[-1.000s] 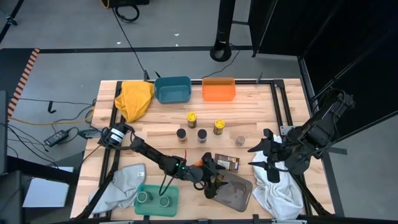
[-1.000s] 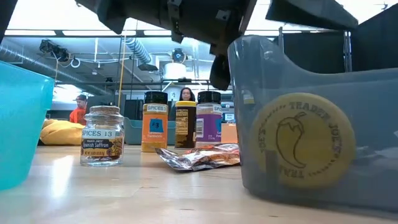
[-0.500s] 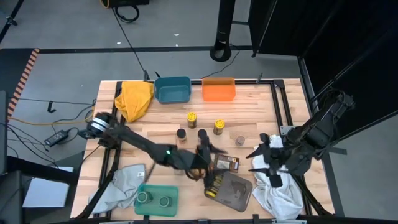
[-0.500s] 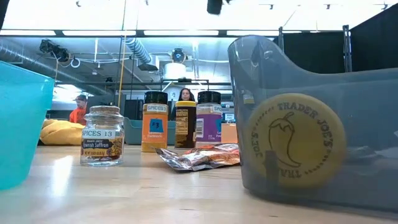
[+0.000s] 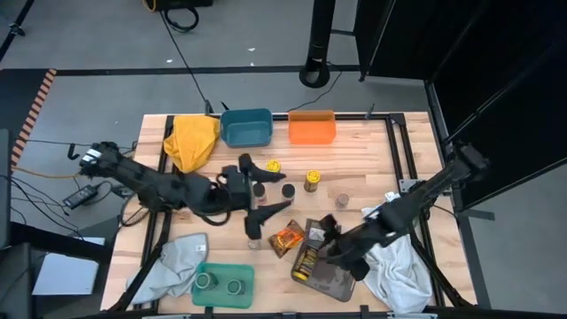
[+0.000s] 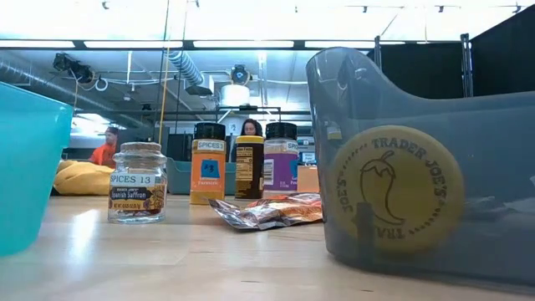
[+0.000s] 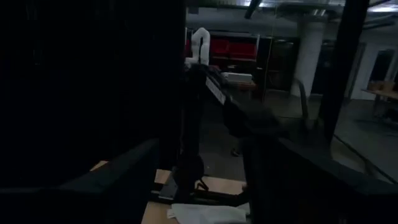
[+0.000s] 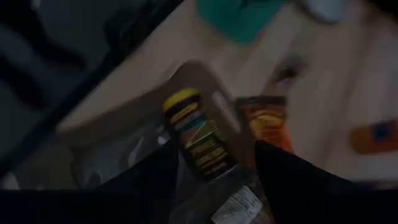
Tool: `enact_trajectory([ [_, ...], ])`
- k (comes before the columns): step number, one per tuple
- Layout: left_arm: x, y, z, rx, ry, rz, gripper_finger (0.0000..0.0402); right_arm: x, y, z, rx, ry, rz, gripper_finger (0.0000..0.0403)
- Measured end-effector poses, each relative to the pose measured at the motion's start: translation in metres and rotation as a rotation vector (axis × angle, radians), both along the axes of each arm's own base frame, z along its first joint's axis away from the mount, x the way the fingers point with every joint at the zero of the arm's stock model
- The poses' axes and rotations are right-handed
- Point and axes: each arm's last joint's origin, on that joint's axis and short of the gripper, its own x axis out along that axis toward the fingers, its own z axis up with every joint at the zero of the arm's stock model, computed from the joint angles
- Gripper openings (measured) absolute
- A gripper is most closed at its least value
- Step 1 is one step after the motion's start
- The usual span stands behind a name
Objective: Sort spices by type
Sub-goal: Put the bottom right yellow seasoning bottle into the black bin
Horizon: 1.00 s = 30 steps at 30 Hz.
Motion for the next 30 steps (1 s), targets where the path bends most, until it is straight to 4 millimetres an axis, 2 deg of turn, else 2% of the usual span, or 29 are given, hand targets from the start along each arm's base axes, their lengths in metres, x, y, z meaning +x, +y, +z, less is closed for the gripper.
enact_trajectory([
  [4,-0.014,0.004,0.006,0.012,0.028,-0.006,0.0321,0.021,0.008,-0.025,-0.048,0.062,0.09,0.0217],
  [13,-0.024,0.004,0.009,0.054,0.061,-0.018,0.0321,0.067,0.036,-0.045,-0.158,0.113,0.206,0.0215],
  [17,-0.025,0.004,0.008,0.075,0.084,-0.021,0.0321,0.075,0.04,-0.063,-0.239,0.222,0.252,0.0215],
  [23,-0.025,0.004,0.008,0.078,0.086,-0.02,0.0321,0.081,0.042,-0.088,-0.314,0.27,0.301,0.0216],
  [30,-0.034,0.008,0.016,0.093,0.061,-0.013,0.0321,0.085,0.042,-0.093,-0.358,0.244,0.299,0.0216],
])
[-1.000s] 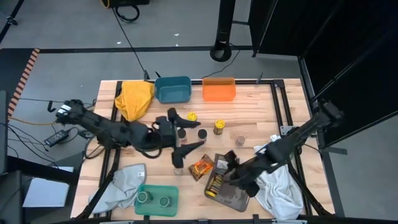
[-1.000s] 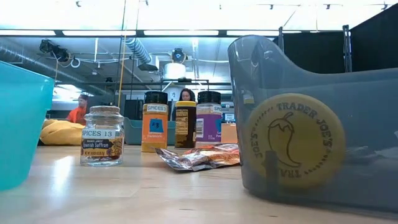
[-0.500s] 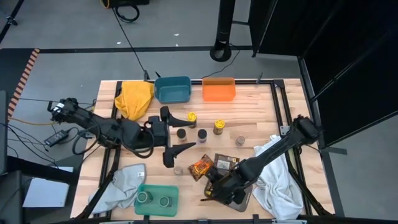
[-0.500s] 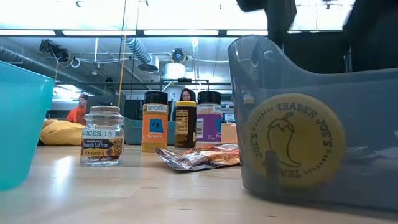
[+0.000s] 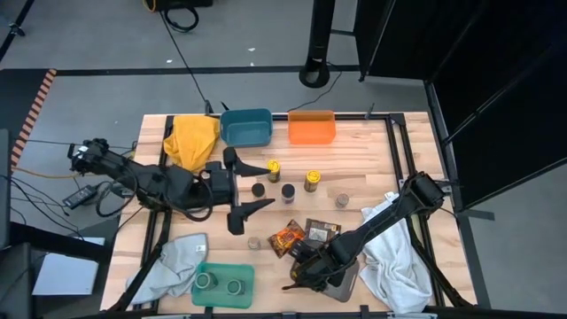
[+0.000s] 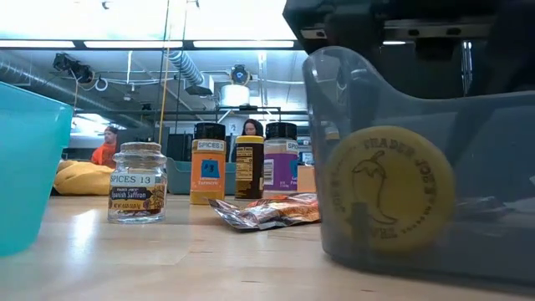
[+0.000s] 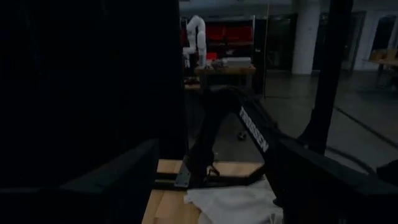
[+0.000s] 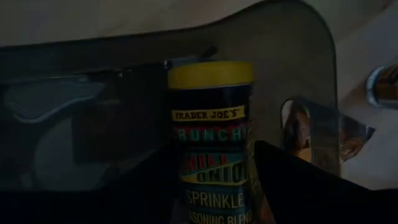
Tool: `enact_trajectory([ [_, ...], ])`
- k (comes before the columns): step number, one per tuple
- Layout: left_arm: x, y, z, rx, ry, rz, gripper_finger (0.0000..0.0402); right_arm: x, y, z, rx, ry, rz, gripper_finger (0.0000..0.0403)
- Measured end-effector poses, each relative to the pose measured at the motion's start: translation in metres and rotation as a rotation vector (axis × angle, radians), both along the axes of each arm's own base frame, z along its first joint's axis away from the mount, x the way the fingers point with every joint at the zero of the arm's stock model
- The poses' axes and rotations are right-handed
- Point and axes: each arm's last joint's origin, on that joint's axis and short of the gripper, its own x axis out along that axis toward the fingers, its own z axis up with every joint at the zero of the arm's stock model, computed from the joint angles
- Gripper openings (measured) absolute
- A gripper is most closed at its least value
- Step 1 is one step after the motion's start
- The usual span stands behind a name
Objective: Sort spices by type
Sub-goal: Put the bottom right yellow seasoning bottle into the black bin
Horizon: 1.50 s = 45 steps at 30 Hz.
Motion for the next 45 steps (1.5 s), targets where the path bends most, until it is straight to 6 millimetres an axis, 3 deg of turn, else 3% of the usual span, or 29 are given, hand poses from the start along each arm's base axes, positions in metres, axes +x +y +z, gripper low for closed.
enact_trajectory([
  [9,-0.012,0.004,0.01,-0.027,-0.039,-0.004,0.0321,0.004,0.004,-0.009,0.048,0.013,0.039,0.0216],
  [23,-0.012,0.003,0.008,-0.057,-0.025,-0.01,0.0321,0.011,-0.004,-0.029,0.026,0.065,-0.022,0.0215],
  [29,-0.012,0.003,0.007,-0.061,-0.022,-0.01,0.0321,0.01,-0.005,-0.028,0.033,0.066,-0.114,0.0185],
  [35,-0.012,0.003,0.008,-0.063,-0.028,-0.01,0.0321,0.009,-0.007,-0.014,0.104,0.043,-0.273,0.0177],
  [45,-0.012,0.003,0.008,-0.062,-0.028,-0.01,0.0321,0.006,-0.011,0.042,0.272,-0.156,-0.47,0.0177],
])
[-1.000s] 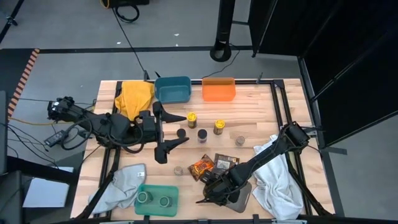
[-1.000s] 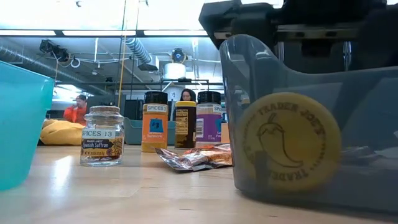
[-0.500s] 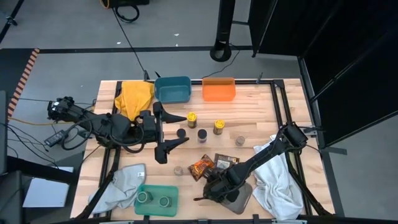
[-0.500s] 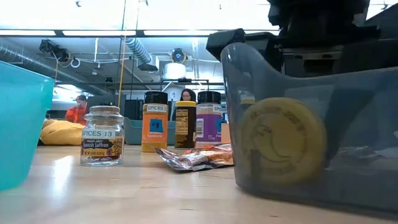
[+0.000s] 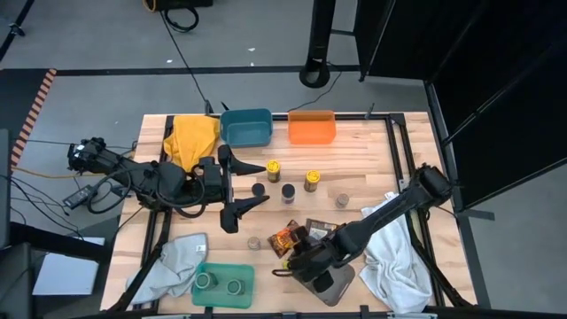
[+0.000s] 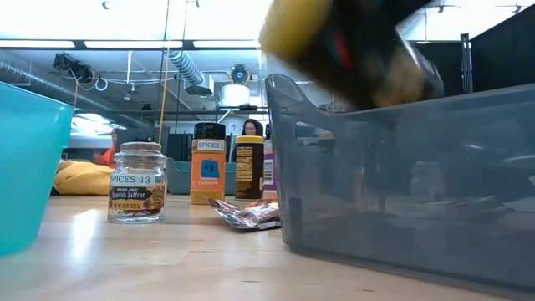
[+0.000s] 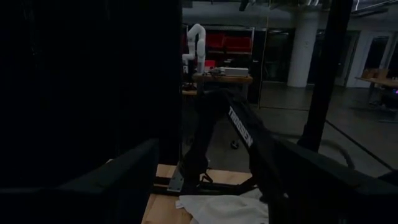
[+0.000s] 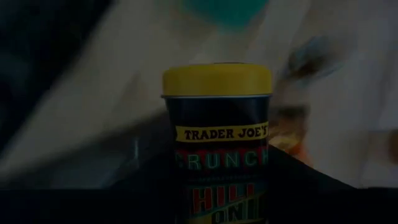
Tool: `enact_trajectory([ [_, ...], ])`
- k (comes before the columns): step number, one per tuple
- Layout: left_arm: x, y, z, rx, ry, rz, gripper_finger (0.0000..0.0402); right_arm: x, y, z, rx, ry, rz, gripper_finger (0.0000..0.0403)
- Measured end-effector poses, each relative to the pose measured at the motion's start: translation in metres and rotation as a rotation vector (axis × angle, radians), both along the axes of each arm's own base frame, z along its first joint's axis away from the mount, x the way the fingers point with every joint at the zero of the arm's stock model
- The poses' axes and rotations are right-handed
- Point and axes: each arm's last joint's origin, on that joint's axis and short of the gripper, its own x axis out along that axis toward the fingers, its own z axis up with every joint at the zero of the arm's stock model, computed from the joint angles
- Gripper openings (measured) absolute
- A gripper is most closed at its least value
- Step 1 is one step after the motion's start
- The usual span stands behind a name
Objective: Sort spices by type
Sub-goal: Put the bottom right yellow seasoning bottle into the black bin
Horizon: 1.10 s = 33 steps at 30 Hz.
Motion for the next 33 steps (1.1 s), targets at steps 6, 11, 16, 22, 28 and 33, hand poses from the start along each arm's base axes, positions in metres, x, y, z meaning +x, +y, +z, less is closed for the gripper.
enact_trajectory([
  [6,0.0,0.0,0.0,0.001,0.0,0.001,0.0321,-0.002,-0.004,0.037,0.129,-0.229,-0.147,0.0177],
  [11,0.0,0.0,0.0,0.02,0.003,0.003,0.0321,-0.018,-0.016,0.032,0.305,-0.422,-0.32,0.0177],
  [16,0.0,0.0,0.0,0.025,0.004,0.014,0.0321,-0.05,-0.021,0.015,0.52,-0.699,-0.468,0.0177],
  [22,0.0,0.0,0.0,0.027,0.005,0.014,0.0321,-0.091,-0.021,-0.015,0.54,-0.886,-0.65,0.0178],
  [28,0.0,0.001,0.0,0.026,0.008,0.029,0.0321,-0.101,-0.022,-0.043,0.545,-0.826,-0.692,0.0176],
  [33,0.0,0.001,-0.001,0.027,0.012,0.033,0.0321,-0.1,-0.026,-0.049,0.503,-0.793,-0.708,0.0185],
])
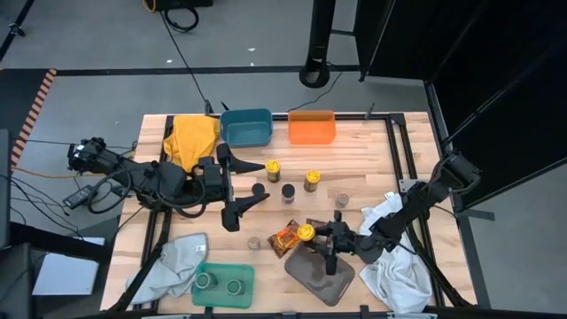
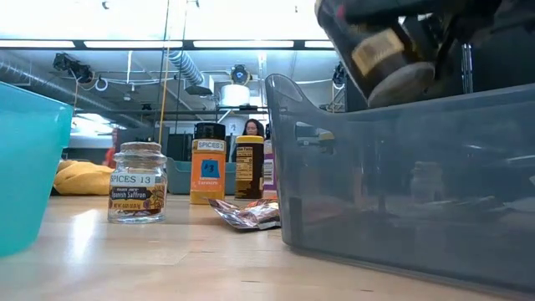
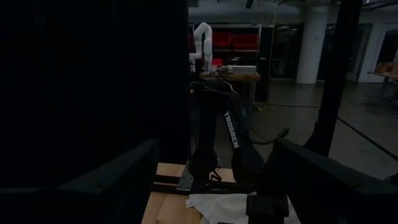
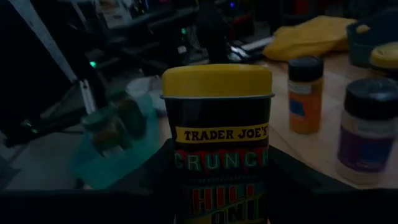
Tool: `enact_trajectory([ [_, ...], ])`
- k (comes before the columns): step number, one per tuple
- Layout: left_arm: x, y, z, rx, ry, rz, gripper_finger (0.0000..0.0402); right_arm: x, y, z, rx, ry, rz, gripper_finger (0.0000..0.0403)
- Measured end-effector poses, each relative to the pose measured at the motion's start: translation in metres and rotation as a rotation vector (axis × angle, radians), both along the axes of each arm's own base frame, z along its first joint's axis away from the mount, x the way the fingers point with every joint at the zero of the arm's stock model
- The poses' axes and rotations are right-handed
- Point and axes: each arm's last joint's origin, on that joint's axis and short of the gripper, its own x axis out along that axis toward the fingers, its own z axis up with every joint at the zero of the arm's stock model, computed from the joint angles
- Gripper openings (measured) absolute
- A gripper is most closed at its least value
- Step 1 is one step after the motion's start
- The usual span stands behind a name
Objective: Sort spices by type
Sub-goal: Put the bottom right yellow seasoning bottle into the black bin
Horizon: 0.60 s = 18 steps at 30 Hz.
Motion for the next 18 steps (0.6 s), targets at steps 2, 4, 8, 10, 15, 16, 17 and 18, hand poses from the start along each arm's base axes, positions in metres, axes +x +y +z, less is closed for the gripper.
enact_trajectory([
  [2,0.0001,0.0005,-0.0002,0.0,0.002,0.006,0.0321,0.0006,-0.0017,-0.0017,-0.005,0.016,0.0,0.0187],
  [4,0.0001,0.0007,-0.0002,0.0,0.003,0.014,0.0321,0.0021,-0.0028,-0.0017,0.0,0.02,0.018,0.0184],
  [8,0.0,0.001,-0.0003,-0.001,0.003,0.024,0.0321,0.0025,-0.0035,-0.0026,-0.004,0.03,0.025,0.0177],
  [10,0.0001,0.0013,-0.0006,-0.001,0.006,0.036,0.0321,0.0025,-0.0034,-0.0026,-0.003,0.031,0.029,0.0179],
  [15,0.0002,0.0018,-0.0011,0.0,0.012,0.055,0.0321,0.0028,-0.0017,-0.0015,0.024,0.024,0.066,0.0185],
  [16,0.0001,0.0018,-0.0011,-0.001,0.011,0.057,0.0321,0.0024,-0.0012,-0.0016,0.025,0.024,0.07,0.0183],
  [17,0.0002,0.0018,-0.0012,-0.002,0.009,0.057,0.0321,0.0022,-0.0009,-0.0016,0.022,0.025,0.072,0.0181],
  [18,0.0004,0.0017,-0.0017,-0.003,0.008,0.057,0.0321,0.0022,-0.0009,-0.0016,0.018,0.025,0.072,0.0179],
])
